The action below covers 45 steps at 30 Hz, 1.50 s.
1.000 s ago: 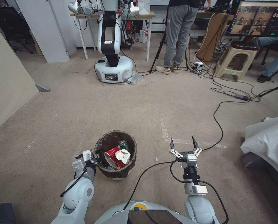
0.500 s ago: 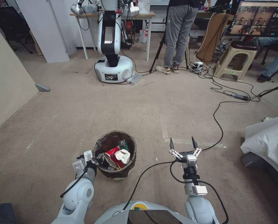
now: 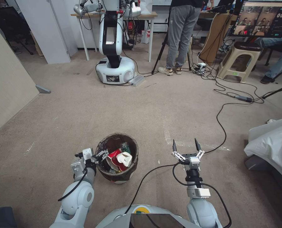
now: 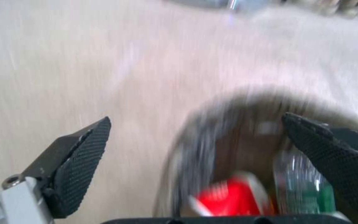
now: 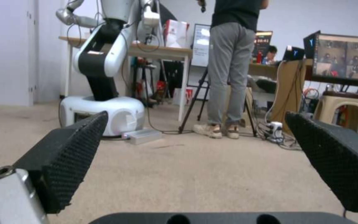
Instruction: Pick up the trash bin, then pick up the garbage from the floor and place it into the trash bin.
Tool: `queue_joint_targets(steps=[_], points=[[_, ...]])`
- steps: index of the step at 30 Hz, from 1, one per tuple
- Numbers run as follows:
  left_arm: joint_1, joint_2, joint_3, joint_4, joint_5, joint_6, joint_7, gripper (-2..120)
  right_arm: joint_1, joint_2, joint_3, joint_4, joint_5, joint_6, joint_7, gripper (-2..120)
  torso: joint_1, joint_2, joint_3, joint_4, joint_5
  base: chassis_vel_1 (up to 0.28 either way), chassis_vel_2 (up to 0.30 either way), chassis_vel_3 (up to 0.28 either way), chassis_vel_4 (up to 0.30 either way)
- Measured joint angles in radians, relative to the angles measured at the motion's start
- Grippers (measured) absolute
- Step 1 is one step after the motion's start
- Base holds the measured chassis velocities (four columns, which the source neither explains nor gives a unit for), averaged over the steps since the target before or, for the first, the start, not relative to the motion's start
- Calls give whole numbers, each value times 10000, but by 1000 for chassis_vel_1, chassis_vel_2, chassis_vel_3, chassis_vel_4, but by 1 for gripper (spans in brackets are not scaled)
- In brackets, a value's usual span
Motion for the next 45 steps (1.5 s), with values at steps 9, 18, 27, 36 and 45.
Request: queue_joint_targets(steps=[9,18,27,36,45], points=[[379,-14,88,-248,2214,-1653,1098,99,-53,52,-49,65,-6,24,24,100,0,0,0,0,0,0,0,0,0],[632,-23,155,-74,2932,-2559,1292,100,-80,62,-44,114,-62,22,33,100,0,0,0,0,-1,0,0,0,0],[1029,24,216,376,3366,-4197,1515,100,-64,59,-53,186,-98,-38,18,100,0,0,-1,0,0,0,0,0,0],[1164,38,241,563,3367,-4588,1226,100,-9,71,-92,213,-143,-143,-12,100,0,0,-1,0,0,0,0,0,0],[1155,39,235,564,3324,-4542,1202,100,-10,74,-93,219,-156,-158,-22,100,0,0,0,0,-1,0,0,0,0]])
